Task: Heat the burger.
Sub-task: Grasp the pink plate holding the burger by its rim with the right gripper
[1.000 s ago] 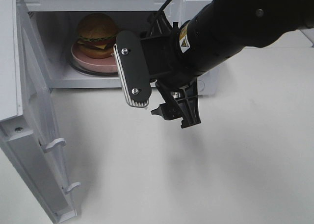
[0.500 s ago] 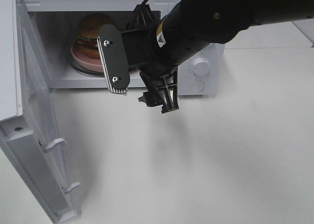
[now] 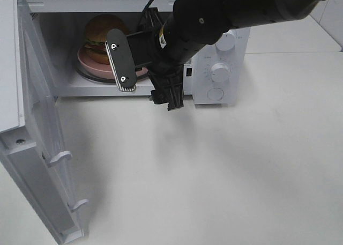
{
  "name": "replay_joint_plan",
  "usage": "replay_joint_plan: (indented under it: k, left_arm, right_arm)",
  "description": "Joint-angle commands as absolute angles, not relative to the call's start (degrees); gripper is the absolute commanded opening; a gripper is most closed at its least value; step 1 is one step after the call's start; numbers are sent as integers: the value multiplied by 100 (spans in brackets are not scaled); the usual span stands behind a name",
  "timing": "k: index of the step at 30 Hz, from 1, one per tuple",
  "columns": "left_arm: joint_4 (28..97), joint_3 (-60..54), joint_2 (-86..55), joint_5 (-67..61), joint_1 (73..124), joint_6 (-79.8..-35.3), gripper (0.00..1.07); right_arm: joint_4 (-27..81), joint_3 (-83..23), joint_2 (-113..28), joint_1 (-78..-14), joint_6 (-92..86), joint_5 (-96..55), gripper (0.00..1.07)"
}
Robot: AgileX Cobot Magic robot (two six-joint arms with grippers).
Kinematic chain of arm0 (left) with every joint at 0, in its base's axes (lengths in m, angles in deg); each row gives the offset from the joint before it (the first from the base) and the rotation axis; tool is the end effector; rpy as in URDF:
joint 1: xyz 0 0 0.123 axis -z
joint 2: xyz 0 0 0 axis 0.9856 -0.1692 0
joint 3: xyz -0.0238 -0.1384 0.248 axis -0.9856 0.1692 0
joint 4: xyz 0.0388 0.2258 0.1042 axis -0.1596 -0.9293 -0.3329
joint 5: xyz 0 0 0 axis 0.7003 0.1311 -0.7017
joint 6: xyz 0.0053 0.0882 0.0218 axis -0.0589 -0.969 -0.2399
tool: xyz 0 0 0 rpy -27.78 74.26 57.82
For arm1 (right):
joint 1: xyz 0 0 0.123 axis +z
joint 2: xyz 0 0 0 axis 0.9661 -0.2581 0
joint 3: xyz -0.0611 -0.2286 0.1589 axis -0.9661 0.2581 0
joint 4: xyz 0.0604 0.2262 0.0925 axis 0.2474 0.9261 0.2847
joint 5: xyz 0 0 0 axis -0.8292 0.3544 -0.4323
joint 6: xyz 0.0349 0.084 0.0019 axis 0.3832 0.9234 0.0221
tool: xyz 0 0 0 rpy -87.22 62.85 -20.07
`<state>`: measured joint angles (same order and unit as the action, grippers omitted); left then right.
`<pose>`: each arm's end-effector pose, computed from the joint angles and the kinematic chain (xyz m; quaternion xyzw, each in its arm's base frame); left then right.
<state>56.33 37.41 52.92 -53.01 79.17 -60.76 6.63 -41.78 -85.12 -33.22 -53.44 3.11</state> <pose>-0.0083 -0.0116 0.2825 0.0475 0.8456 -0.0346 0.5306 0.3313 0.2820 0.2141 -0.7715 0.5104 -0.1570 0.3459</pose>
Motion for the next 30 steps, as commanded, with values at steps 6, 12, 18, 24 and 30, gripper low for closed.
replay_joint_plan:
  k: [6,12,18,24,30]
  left_arm:
    - [5656,3758,5338,-5324,7906,-6087,100]
    - [5656,3758,5338,-5324,7906,-6087,100]
    - [5656,3758,5338,-5324,7906,-6087,100]
    - [5656,3758,5338,-5324,7906,-6087,100]
    - [5656,3758,5338,-5324,7906,-6087,100]
  right_arm:
    - [635,-4899,-9182,-3488,-5166,357,86]
    - [641,-5312,-9635,-3539,-5098,357,85]
    - [669,-5862,-10156,-3556,-5098,477,84]
    - [681,-6280,-10454,-3556,-5098,494,83]
    - [715,-6721,-10781,-3562,-5069,626,82]
